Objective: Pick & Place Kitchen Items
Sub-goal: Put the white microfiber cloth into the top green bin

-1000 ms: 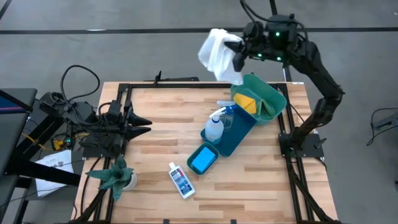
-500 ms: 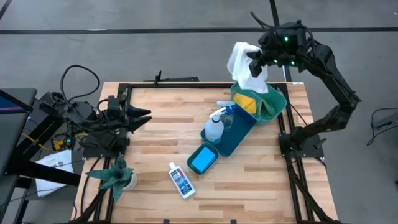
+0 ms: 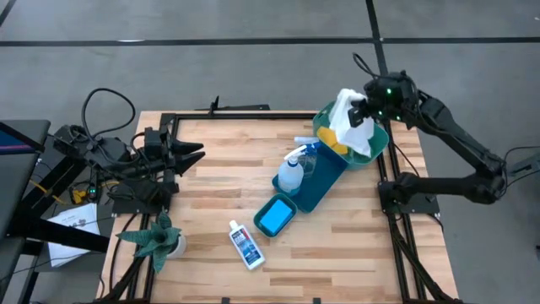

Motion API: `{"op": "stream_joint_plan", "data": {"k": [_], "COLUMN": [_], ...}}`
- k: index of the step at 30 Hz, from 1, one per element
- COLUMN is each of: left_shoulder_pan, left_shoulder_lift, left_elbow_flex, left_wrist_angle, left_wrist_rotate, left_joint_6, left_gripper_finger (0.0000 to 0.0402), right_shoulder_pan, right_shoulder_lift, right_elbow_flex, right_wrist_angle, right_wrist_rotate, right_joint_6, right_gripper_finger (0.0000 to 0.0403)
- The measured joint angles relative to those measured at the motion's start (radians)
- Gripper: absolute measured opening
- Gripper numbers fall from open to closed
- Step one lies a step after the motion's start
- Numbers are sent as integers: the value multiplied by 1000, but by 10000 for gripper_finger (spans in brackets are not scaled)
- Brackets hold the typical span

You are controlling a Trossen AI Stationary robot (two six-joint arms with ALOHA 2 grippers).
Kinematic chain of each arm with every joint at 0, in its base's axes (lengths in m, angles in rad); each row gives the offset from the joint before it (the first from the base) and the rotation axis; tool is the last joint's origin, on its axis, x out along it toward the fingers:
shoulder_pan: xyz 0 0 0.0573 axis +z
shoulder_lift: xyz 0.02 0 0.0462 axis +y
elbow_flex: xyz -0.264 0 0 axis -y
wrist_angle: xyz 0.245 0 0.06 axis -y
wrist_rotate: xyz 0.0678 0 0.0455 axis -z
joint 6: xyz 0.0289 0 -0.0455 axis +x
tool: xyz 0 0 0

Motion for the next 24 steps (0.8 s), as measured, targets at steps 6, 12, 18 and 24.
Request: {"op": "stream_joint_plan", "data": {"k": [6,12,18,24], "left_shoulder_pan": [0,0,0,0], "left_shoulder_lift": [0,1,7,18], "left_elbow_flex": [0,0,0,0], "left_wrist_angle": [18,21,23,21], "left_wrist_rotate": [-22,-26,-26,-25], "left_joint_6": [0,-2,-16,-30], "left_gripper_finger": [111,110,110,110], "right_shoulder_pan": [-8,-10,-23,-22], "right_shoulder_lift": [-43,-6,57,122], "right_elbow_flex": [-95,-103,-104,-104], "right_wrist_angle": [16,29,16,15], "right_wrist_rotate": [102,153,153,150], "right_joint_6": [-59,-164,-196,-236], "right_gripper_finger": [9,9,9,9]}}
